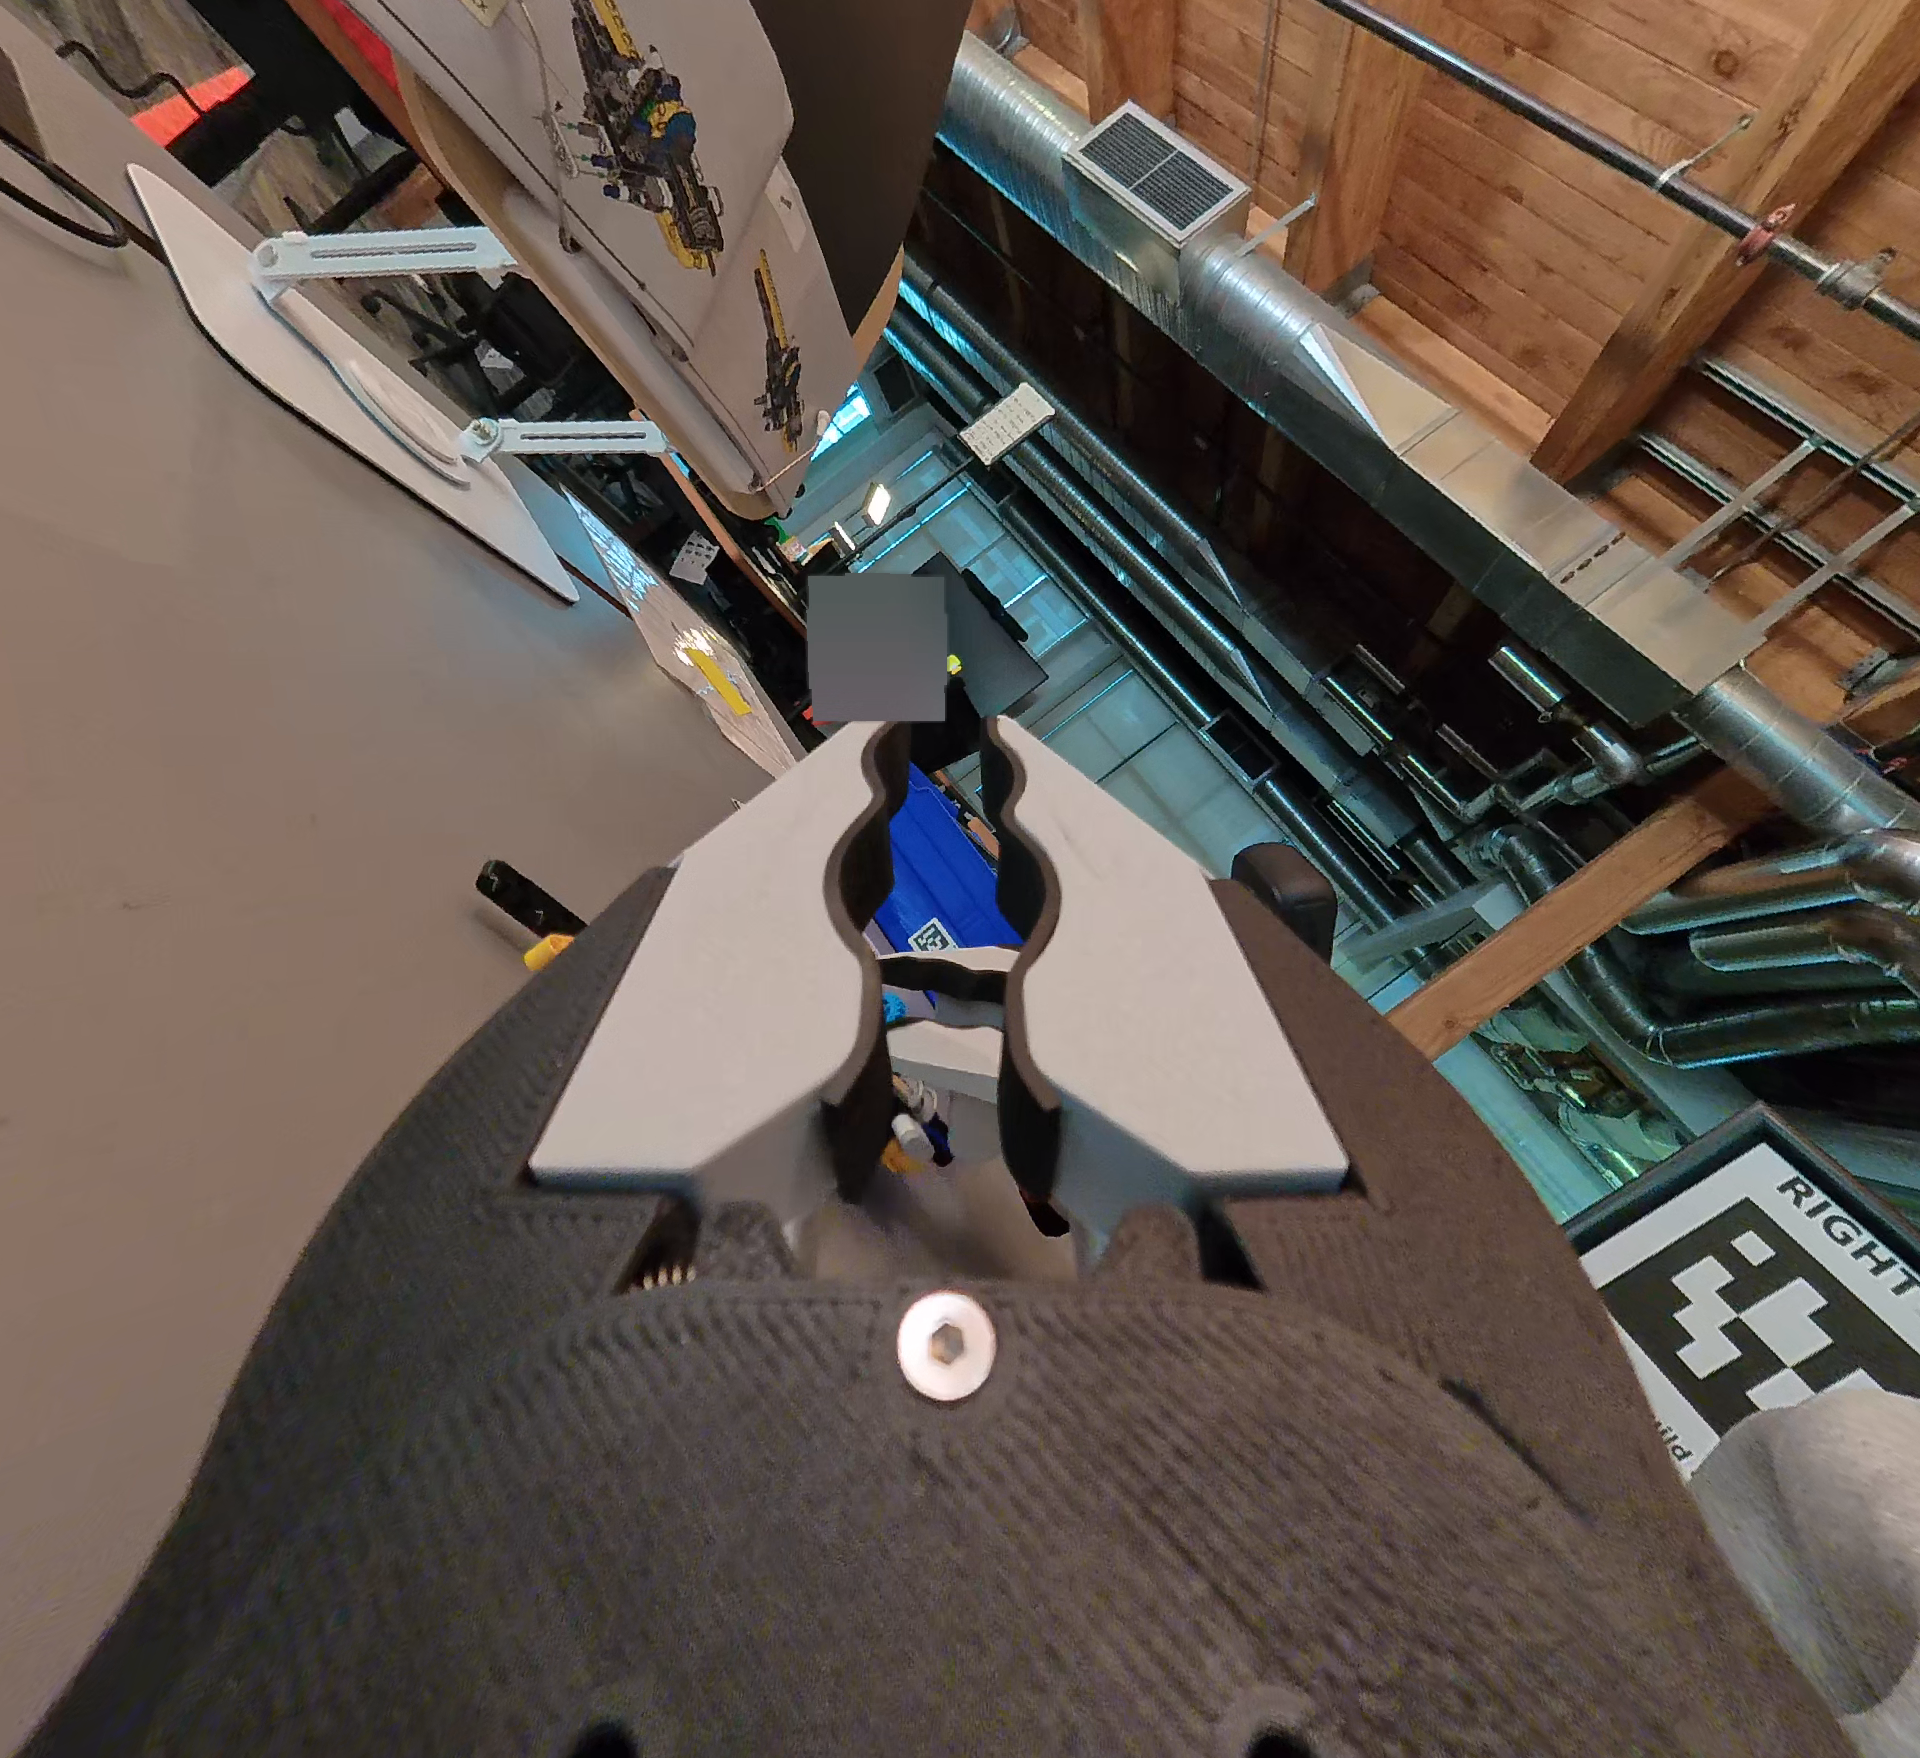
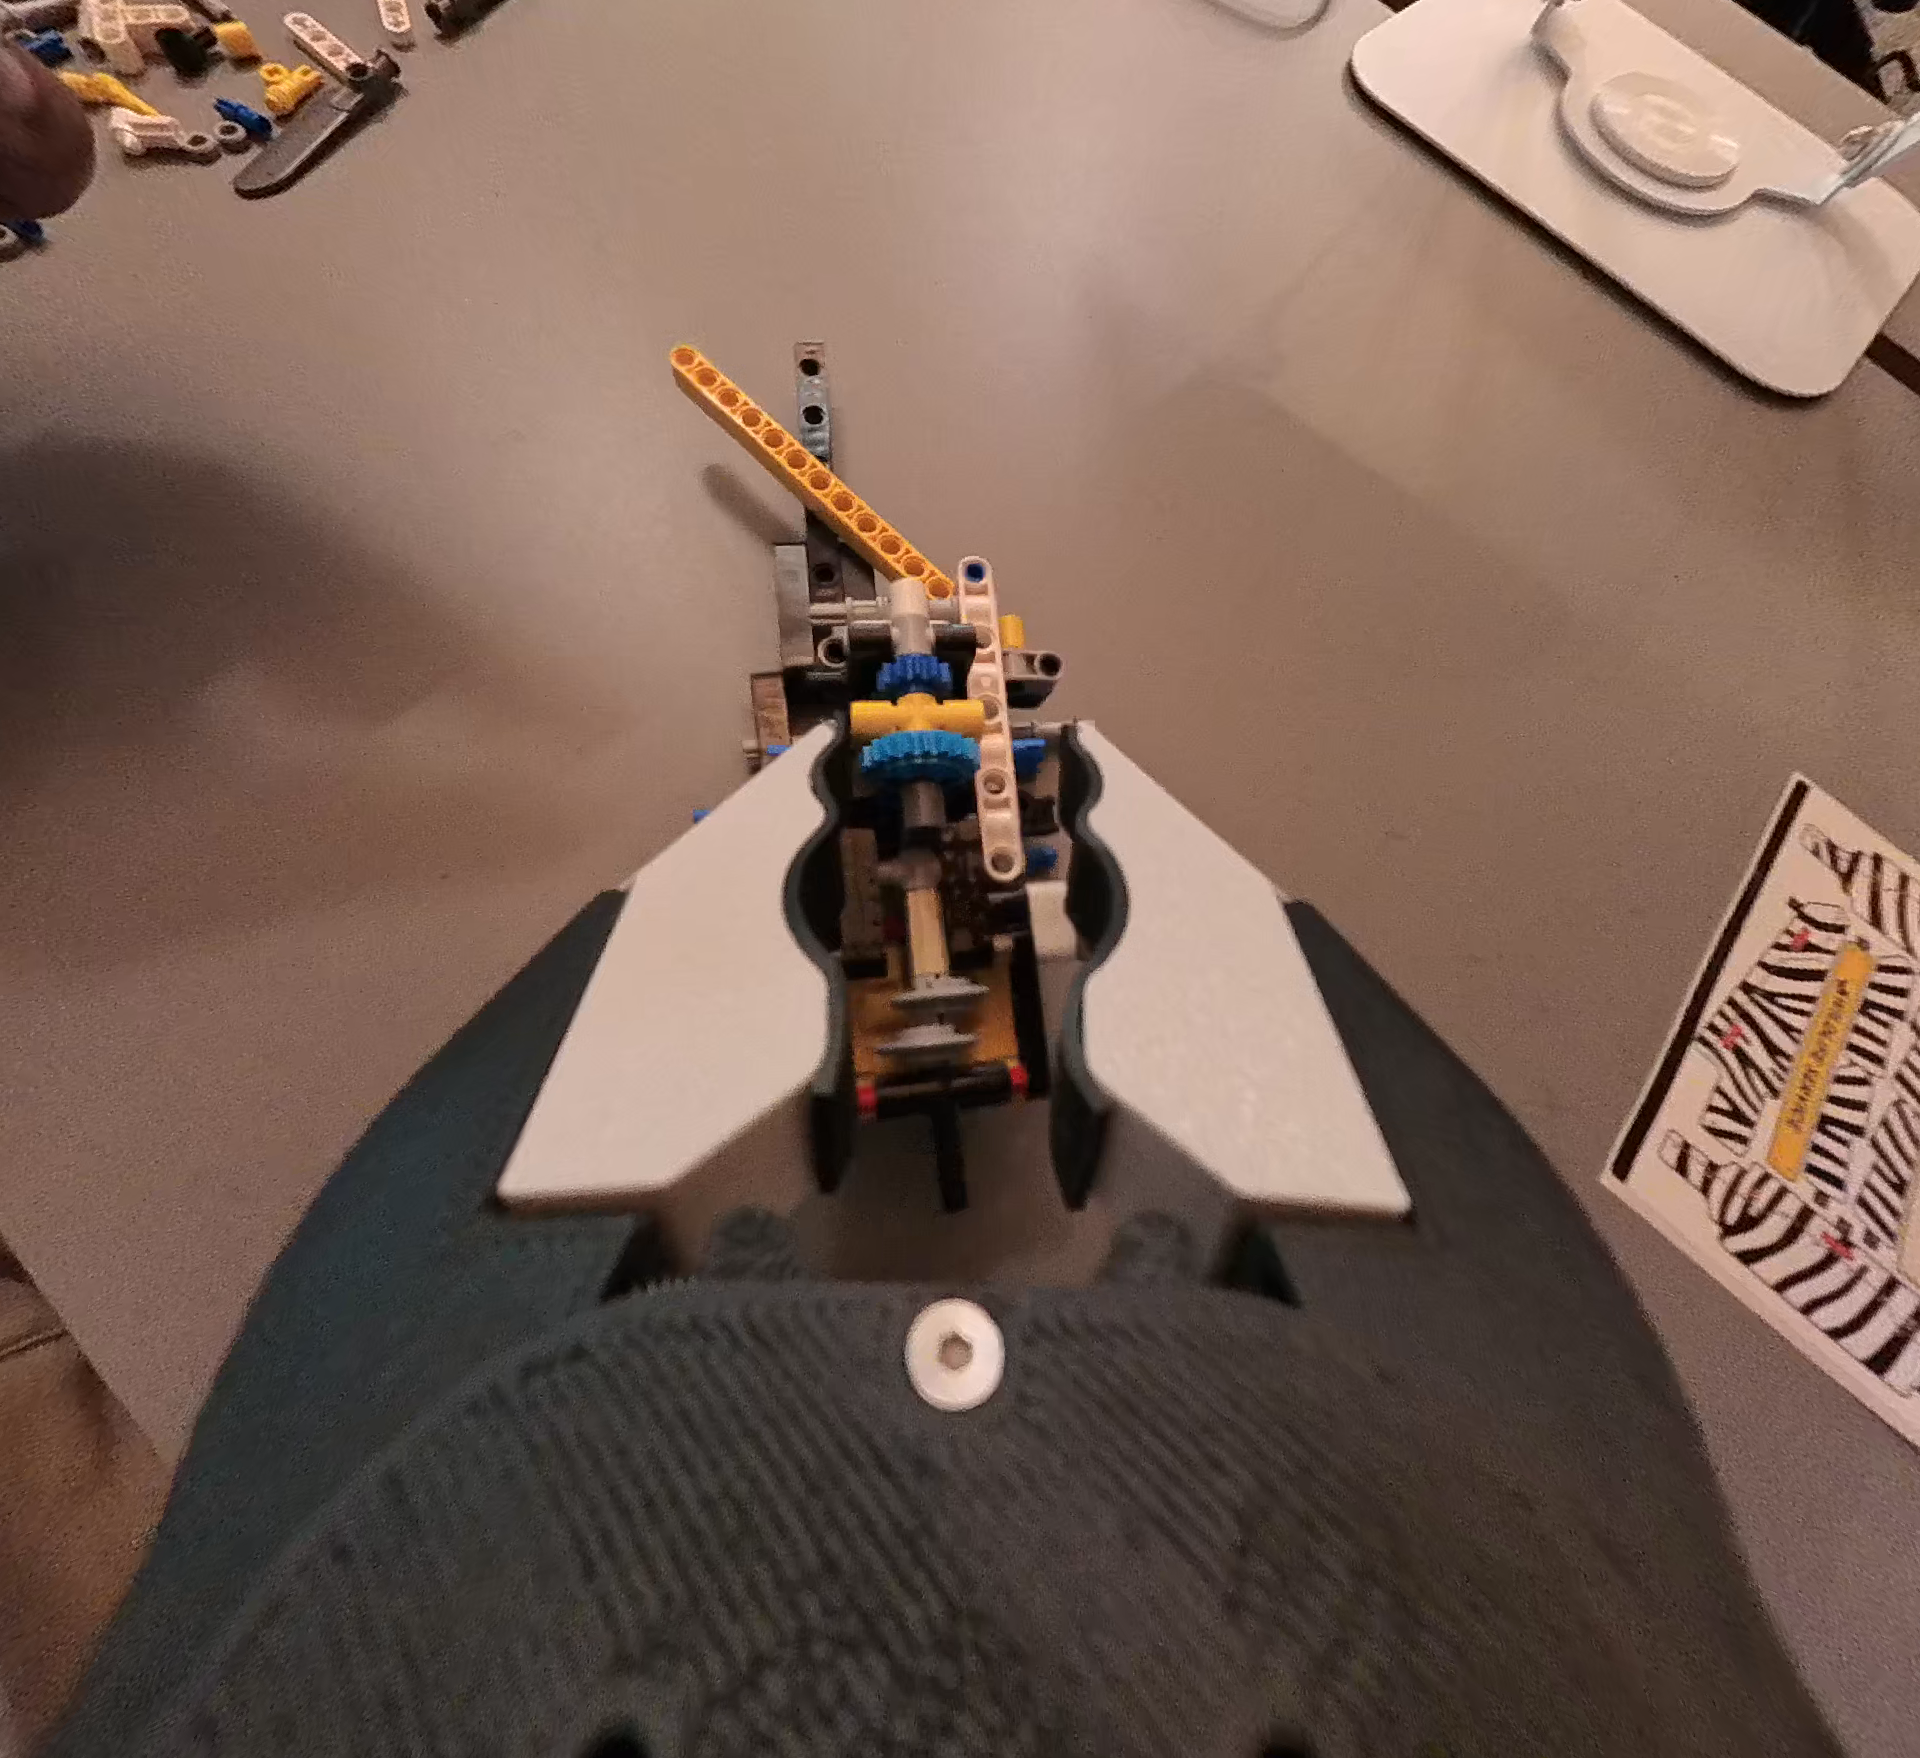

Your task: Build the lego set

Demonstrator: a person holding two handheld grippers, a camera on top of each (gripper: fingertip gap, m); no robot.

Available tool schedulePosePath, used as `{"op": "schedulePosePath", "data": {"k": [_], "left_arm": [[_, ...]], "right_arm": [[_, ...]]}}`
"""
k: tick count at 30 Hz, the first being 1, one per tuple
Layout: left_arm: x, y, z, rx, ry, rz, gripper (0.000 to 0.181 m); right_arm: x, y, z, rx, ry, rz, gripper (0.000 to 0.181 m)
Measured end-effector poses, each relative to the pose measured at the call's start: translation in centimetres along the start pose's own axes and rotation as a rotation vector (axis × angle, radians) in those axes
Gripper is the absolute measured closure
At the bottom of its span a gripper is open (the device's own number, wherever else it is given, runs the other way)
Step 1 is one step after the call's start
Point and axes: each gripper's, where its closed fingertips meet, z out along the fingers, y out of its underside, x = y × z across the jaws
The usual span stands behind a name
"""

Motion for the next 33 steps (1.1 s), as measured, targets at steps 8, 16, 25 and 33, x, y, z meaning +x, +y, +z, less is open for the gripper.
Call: {"op": "schedulePosePath", "data": {"k": [8,16,25,33], "left_arm": [[-0.7,-4.4,-1.8,0.079,-0.032,0.102,0.166],[-4.4,-16.0,-11.4,0.23,-0.473,0.572,0.175],[-7.5,-15.4,-11.9,0.068,-0.716,0.676,0.181],[-8.4,-17.9,-14.6,0.152,-0.854,0.704,0.181]], "right_arm": [[0.4,-1.3,-0.7,0.043,0.043,0.002,0.146],[-8.3,-9.5,-0.4,0.334,-0.182,-0.024,0.135],[-20.5,-10.3,7.1,0.203,-0.346,-0.363,0.144],[-17.7,-16.2,12.6,0.203,-0.287,-0.298,0.148]]}}
